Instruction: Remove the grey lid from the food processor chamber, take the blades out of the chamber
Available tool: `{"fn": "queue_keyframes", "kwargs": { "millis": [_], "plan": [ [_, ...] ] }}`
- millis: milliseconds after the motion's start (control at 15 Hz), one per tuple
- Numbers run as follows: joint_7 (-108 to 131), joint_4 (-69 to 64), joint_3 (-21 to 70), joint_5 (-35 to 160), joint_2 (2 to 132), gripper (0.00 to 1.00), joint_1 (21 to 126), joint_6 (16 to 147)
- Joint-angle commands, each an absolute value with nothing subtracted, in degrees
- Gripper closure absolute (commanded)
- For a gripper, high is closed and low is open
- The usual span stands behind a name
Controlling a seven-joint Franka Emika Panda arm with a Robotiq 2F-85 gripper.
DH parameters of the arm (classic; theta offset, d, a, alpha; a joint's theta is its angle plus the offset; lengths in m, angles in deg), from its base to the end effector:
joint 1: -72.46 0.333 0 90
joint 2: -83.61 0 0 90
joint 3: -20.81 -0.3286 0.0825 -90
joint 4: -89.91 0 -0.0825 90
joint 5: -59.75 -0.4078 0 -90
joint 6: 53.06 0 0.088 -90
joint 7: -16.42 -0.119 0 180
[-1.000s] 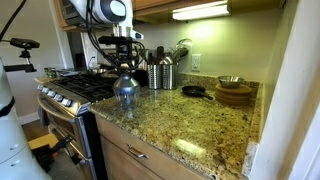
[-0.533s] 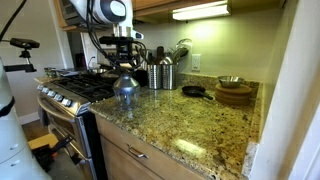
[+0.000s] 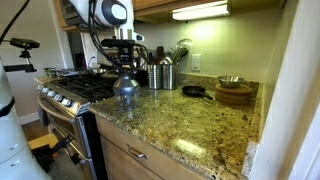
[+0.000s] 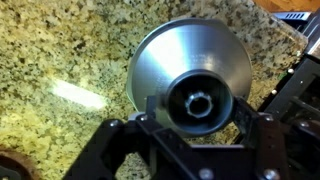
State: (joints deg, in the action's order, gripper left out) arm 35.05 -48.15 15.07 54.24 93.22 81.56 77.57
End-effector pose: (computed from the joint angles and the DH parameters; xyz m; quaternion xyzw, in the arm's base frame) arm 0.4726 0.1284 0.3659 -0.9656 -0.2578 -0.0198 0.0281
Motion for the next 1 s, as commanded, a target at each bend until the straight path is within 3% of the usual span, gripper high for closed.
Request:
{"fn": "queue_keyframes", "kwargs": {
  "millis": [0, 267, 933],
  "plan": [
    [36.3, -47.53, 15.27, 53.23, 92.49, 0.47, 81.86, 77.64],
    [35.79, -47.5, 15.05, 53.63, 94.12, 0.66, 81.89, 76.92],
    [35.68, -46.78, 14.91, 54.69, 96.21, 0.66, 81.86, 74.2]
  ]
}}
